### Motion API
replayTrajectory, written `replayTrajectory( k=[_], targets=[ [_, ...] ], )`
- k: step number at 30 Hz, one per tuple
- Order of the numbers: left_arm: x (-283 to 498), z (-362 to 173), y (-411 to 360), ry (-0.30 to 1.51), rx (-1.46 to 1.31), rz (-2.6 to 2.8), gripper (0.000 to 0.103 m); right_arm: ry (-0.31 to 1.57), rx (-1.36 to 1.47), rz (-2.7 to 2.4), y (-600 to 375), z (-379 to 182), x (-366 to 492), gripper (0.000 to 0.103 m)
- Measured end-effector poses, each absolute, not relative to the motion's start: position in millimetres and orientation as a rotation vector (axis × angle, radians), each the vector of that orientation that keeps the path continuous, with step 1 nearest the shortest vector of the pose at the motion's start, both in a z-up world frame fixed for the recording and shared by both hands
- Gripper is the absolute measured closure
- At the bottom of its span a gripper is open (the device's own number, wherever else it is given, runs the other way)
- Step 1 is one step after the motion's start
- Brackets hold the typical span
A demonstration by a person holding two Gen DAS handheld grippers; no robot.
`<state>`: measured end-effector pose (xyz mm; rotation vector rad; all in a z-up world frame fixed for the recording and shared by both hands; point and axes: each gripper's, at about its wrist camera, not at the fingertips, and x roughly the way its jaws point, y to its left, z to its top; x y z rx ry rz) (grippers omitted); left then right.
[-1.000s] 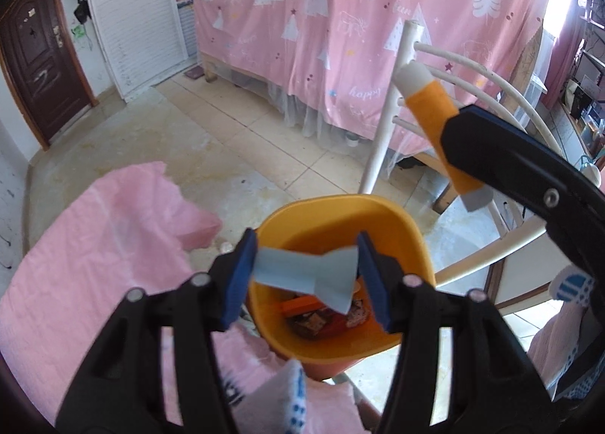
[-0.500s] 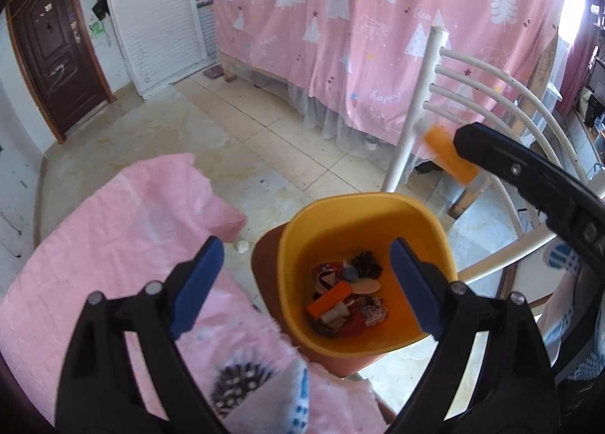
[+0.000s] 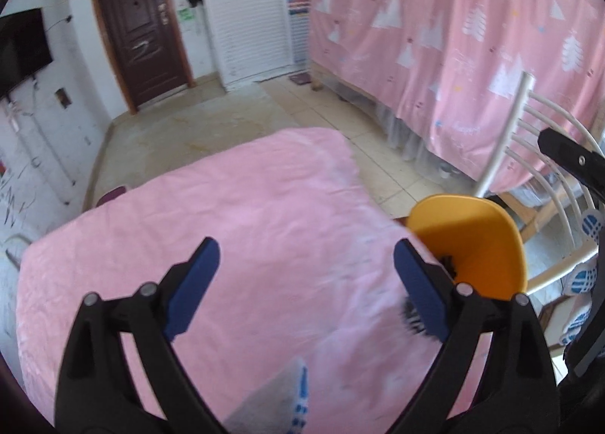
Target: Collect trash
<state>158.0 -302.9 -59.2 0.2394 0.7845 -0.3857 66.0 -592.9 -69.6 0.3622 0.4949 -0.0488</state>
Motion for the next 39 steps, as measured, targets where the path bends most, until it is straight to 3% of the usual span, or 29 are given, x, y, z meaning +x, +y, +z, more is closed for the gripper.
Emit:
replayTrajectory(
  k=[27, 39],
  targets=[
    [135, -31, -89, 0.662, 0.02, -0.068, 0.011, 0.49, 0.12, 0.266, -349, -44, 103, 0.011],
    [126, -31, -36, 0.613, -0.056, 0.018, 0.011, 0.465, 0.084, 0.325, -313, -53, 107, 0.011]
  ],
)
